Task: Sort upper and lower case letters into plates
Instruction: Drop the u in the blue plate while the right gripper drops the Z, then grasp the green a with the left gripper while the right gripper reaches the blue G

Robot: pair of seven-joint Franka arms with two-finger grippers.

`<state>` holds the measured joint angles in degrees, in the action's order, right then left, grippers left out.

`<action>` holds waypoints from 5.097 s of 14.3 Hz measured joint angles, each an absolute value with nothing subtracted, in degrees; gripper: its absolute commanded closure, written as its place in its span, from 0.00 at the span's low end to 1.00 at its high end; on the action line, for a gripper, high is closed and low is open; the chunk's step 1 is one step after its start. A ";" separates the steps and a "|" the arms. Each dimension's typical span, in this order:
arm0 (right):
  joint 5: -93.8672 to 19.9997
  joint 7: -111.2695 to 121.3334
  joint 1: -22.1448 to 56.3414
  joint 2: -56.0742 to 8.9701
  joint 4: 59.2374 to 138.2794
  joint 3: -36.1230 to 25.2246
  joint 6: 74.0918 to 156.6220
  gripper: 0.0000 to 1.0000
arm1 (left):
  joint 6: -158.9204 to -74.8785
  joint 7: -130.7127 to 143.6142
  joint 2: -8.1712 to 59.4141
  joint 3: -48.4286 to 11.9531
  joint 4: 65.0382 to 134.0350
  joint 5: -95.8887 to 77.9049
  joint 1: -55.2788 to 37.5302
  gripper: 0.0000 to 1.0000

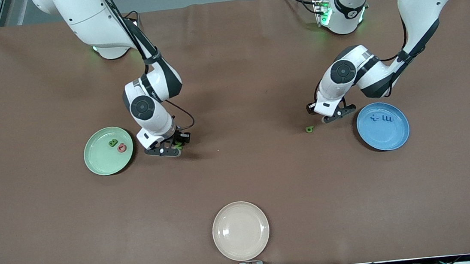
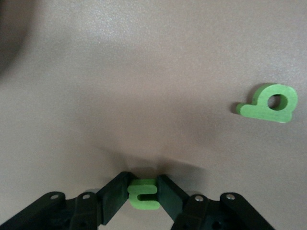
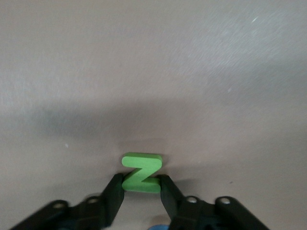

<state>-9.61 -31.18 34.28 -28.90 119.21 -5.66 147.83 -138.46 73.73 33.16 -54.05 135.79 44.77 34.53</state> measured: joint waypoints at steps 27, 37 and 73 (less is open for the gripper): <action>-1.87 9.77 1.81 -16.23 130.30 -5.87 136.09 0.98 | -126.38 25.77 39.28 -52.67 114.74 45.81 51.25 0.81; -1.88 9.75 1.87 -19.92 130.26 -5.70 136.47 0.91 | -126.38 20.14 40.63 -49.63 114.44 47.15 50.96 0.77; -8.05 -45.86 37.44 -23.28 131.75 -4.68 154.37 0.36 | -128.20 66.73 43.68 -51.12 114.97 42.04 23.37 0.36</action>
<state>-8.05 -45.86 37.44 -23.28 131.75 -4.68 154.37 -128.20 66.73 43.68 -51.12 114.97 42.04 23.37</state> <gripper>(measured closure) 0.238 0.273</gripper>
